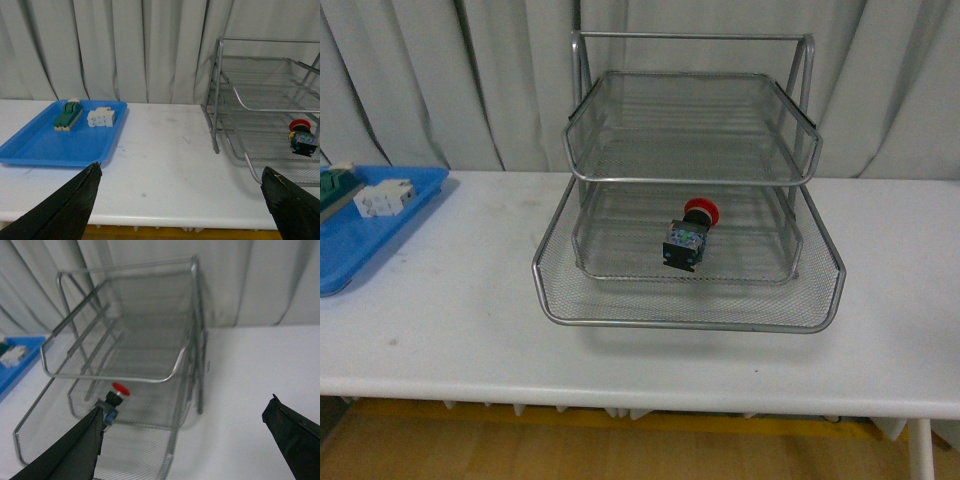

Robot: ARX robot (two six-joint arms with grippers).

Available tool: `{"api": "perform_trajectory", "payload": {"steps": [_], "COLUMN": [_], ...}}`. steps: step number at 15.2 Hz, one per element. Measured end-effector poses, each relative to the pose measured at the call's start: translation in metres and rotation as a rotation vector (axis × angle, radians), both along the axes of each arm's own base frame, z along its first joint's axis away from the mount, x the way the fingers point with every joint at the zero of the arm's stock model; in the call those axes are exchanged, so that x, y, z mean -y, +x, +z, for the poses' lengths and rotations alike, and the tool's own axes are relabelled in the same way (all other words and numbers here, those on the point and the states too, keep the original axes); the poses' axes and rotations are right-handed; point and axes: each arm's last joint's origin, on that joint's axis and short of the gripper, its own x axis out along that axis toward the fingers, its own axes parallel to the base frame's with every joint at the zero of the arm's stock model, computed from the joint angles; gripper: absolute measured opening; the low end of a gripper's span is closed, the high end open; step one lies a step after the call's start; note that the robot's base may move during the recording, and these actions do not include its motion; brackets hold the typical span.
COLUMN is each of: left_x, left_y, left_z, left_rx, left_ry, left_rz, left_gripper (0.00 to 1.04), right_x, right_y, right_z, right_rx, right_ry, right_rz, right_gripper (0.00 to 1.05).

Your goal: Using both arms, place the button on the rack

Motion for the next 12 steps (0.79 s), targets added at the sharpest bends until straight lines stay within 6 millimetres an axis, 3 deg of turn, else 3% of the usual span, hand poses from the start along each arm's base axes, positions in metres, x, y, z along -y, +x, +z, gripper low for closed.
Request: {"api": "perform_trajectory", "payload": {"steps": [1, 5, 8, 9, 12], "left_x": [0.0, 0.0, 0.0, 0.0, 0.0], "left_y": [0.0, 0.0, 0.0, 0.0, 0.0], "left_z": [0.0, 0.0, 0.0, 0.0, 0.0], "left_rx": [0.0, 0.001, 0.001, 0.0, 0.0], "left_ry": [0.0, 0.0, 0.0, 0.0, 0.0], "left_rz": [0.0, 0.0, 0.0, 0.0, 0.0], "left_gripper": [0.98, 0.98, 0.98, 0.98, 0.98], "right_x": [-0.074, -0.128, -0.145, -0.15, -0.157], "right_y": [0.079, 0.086, 0.082, 0.08, 0.072], "right_z": [-0.027, -0.042, -0.07, -0.077, -0.086], "right_rx": [-0.309, -0.448, -0.585, -0.618, -0.64], "right_ry": [-0.004, -0.063, -0.106, -0.109, -0.109], "right_rz": [0.147, 0.25, 0.261, 0.259, 0.261], "right_gripper": [0.77, 0.44, 0.16, 0.03, 0.02]}}
